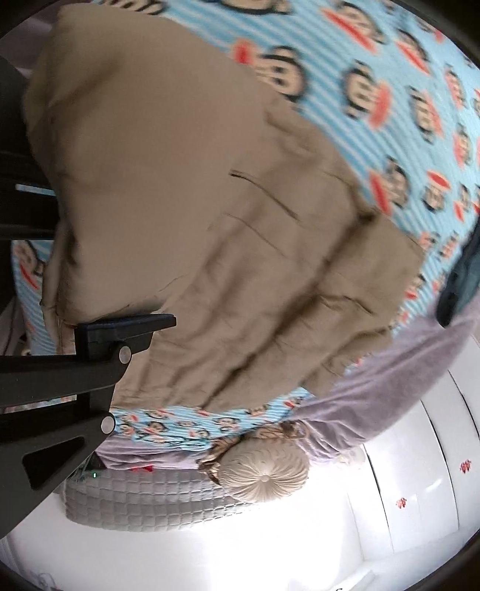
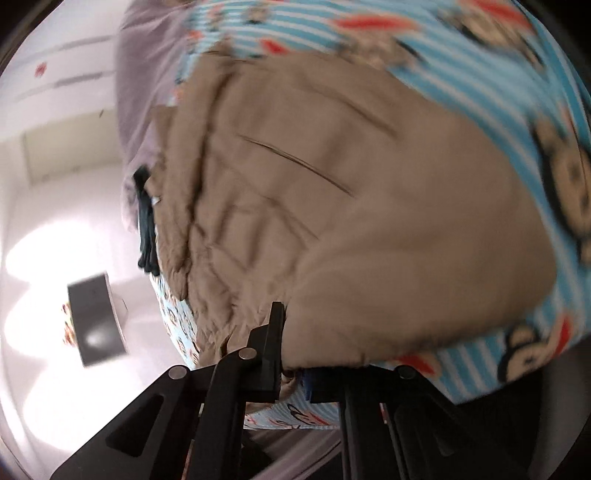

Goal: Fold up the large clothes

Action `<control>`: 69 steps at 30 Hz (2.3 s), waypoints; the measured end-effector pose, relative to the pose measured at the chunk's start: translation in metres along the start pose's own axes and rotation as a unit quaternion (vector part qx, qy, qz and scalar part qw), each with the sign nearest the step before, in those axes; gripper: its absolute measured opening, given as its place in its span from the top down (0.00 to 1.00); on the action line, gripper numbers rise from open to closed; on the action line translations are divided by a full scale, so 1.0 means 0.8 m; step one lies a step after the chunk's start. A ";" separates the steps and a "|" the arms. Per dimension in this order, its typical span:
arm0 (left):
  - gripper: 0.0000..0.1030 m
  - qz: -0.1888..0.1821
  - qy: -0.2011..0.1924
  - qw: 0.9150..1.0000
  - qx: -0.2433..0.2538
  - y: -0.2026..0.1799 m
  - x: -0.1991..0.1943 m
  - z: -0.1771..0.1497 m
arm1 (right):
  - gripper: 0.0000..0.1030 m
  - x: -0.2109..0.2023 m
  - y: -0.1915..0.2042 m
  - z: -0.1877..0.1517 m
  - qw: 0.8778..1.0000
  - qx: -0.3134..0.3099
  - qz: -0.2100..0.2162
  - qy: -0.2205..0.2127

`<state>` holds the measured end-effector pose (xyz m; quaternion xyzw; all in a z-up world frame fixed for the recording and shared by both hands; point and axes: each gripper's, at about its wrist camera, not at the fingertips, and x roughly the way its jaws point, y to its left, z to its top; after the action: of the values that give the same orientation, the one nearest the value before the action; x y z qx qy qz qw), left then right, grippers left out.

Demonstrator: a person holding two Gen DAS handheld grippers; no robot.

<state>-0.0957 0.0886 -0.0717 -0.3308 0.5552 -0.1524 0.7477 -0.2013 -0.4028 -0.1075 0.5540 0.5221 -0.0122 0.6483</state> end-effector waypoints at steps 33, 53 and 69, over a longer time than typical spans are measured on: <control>0.80 0.157 0.036 0.981 0.108 -0.073 0.259 0.356 | 0.92 0.209 0.253 0.329 0.991 -0.097 -0.097 -0.005; 0.38 0.177 -0.021 0.951 0.253 -0.140 0.210 0.319 | 0.77 0.175 0.293 0.258 0.959 -0.265 -0.099 0.000; 0.37 0.249 -0.066 0.930 0.261 -0.101 0.324 0.355 | 0.89 0.254 0.266 0.314 0.919 -0.340 -0.190 -0.066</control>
<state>0.2677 -0.0326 -0.1602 0.0157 0.5098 -0.0782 0.8566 0.1841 -0.3899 -0.1381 0.1884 0.5463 0.0067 0.8161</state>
